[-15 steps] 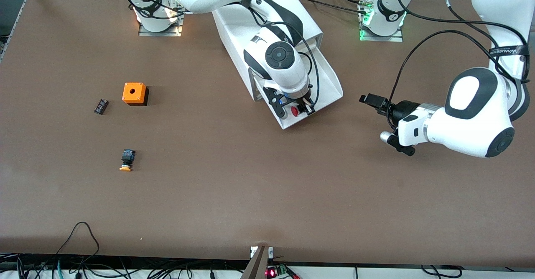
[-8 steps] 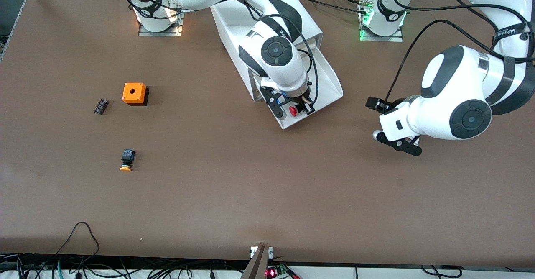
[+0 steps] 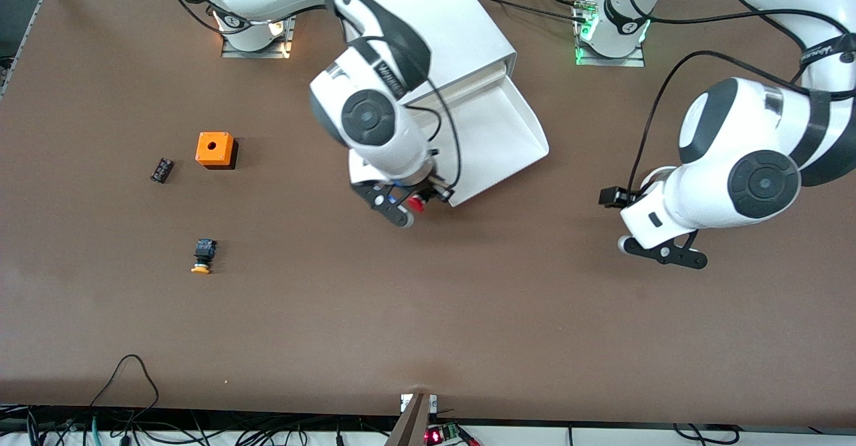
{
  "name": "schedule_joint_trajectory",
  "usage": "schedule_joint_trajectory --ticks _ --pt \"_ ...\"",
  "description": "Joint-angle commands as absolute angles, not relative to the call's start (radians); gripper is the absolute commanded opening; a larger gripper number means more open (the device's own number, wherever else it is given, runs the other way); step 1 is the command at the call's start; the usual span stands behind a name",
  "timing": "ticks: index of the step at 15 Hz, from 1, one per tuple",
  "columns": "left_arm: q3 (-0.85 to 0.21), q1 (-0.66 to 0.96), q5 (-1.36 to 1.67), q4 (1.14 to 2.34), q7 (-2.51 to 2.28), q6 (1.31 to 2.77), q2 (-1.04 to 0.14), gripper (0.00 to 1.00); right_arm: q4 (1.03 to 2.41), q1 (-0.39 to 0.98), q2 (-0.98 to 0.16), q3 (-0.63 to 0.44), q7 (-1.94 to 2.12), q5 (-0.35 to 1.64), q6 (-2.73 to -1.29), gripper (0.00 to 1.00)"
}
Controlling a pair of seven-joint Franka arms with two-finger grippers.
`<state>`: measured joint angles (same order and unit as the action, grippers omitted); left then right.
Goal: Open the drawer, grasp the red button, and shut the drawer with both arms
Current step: 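Lift the red button out with the right gripper while the left gripper withdraws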
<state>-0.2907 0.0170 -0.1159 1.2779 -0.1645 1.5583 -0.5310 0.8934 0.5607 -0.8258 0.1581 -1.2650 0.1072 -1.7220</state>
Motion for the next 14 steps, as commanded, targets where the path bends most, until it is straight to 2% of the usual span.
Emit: schedule_joint_trajectory --ticks 1,5,9,11,14 --pt "-0.293 0.018 -0.034 1.345 -0.357 1.667 -0.548 1.00 0.893 0.480 -0.807 0.166 -1.029 0.118 -1.634 0.00" --pt "-0.296 0.058 0.006 1.466 -0.564 1.817 -0.540 1.00 0.900 0.335 -0.807 0.156 -0.674 0.114 -1.576 0.00" --pt "-0.296 0.112 0.003 1.615 -0.725 1.994 -0.522 1.00 0.946 0.212 -0.819 0.156 -0.435 0.112 -1.598 0.00" --pt "-0.296 0.141 0.003 1.647 -0.773 1.996 -0.514 1.00 0.981 0.183 -0.831 0.155 -0.361 0.072 -1.649 0.00" --pt "-0.298 0.172 0.003 1.690 -0.833 2.028 -0.512 1.00 1.113 0.141 -0.831 0.155 -0.293 -0.001 -1.785 0.00"
